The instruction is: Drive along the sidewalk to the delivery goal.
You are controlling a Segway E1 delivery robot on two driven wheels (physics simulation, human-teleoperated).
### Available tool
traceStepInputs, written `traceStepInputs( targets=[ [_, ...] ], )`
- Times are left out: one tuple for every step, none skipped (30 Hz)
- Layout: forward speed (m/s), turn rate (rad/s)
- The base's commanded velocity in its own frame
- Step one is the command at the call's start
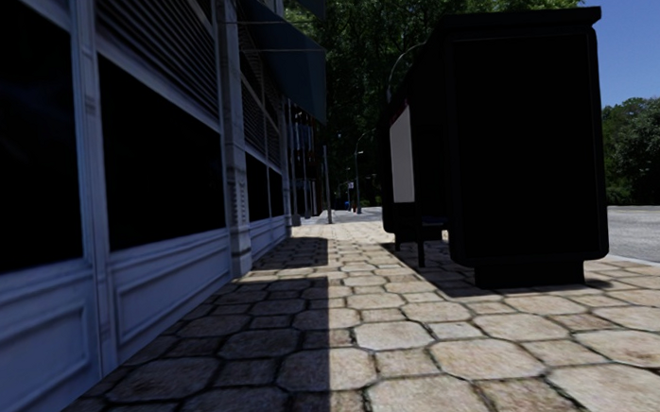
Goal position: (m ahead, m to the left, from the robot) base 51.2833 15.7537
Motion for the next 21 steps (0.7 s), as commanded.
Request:
traceStepInputs(
  targets=[
    [1.98,0.00],
    [1.98,0.00],
    [1.98,0.00],
    [1.98,0.00],
    [1.98,0.00],
    [1.98,0.00],
    [1.98,0.00],
    [1.98,0.00],
    [1.98,0.00],
    [1.98,0.00],
    [1.98,0.00],
    [1.98,0.00],
    [1.98,0.00],
    [1.98,0.00],
    [1.98,0.00],
    [1.98,0.00],
    [1.98,0.00],
    [1.98,0.00],
    [1.98,0.00],
    [1.98,0.00],
    [1.98,0.00]
  ],
)
